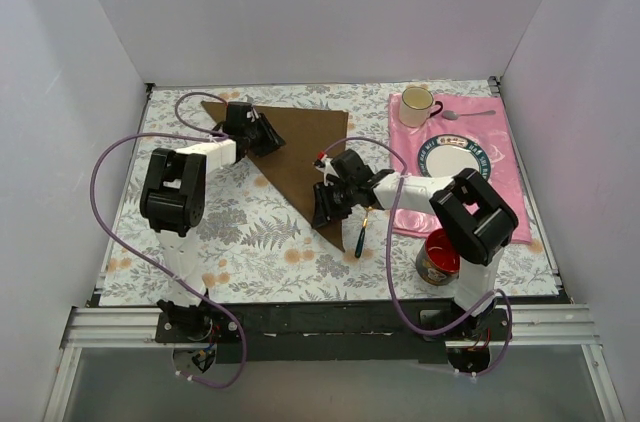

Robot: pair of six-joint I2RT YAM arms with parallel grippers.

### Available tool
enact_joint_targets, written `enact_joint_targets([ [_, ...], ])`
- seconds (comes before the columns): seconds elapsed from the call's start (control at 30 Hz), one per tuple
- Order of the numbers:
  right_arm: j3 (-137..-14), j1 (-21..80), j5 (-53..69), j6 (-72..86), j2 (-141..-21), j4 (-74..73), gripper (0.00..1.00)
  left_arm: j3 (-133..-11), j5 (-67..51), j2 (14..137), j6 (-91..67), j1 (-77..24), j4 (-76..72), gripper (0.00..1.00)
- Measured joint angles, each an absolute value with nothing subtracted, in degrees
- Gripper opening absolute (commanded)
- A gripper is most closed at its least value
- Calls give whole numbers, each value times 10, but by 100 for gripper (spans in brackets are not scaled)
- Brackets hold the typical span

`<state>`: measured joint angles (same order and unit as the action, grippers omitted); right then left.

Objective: Fold the napkin, place the utensils inside, and roll it up
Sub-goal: Fold the napkin

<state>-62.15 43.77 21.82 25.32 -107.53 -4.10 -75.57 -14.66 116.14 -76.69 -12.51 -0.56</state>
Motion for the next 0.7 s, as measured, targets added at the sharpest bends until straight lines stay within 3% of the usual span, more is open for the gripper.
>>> enact_joint_targets([
  [0.4, -498, 449, 212, 264, -976, -20, 37, -700, -105, 1076, -762, -95, -2, 31],
  [0.7, -627, 450, 209, 236, -1001, -77, 45, -745, -130, 1103, -759, -59, 15, 21],
])
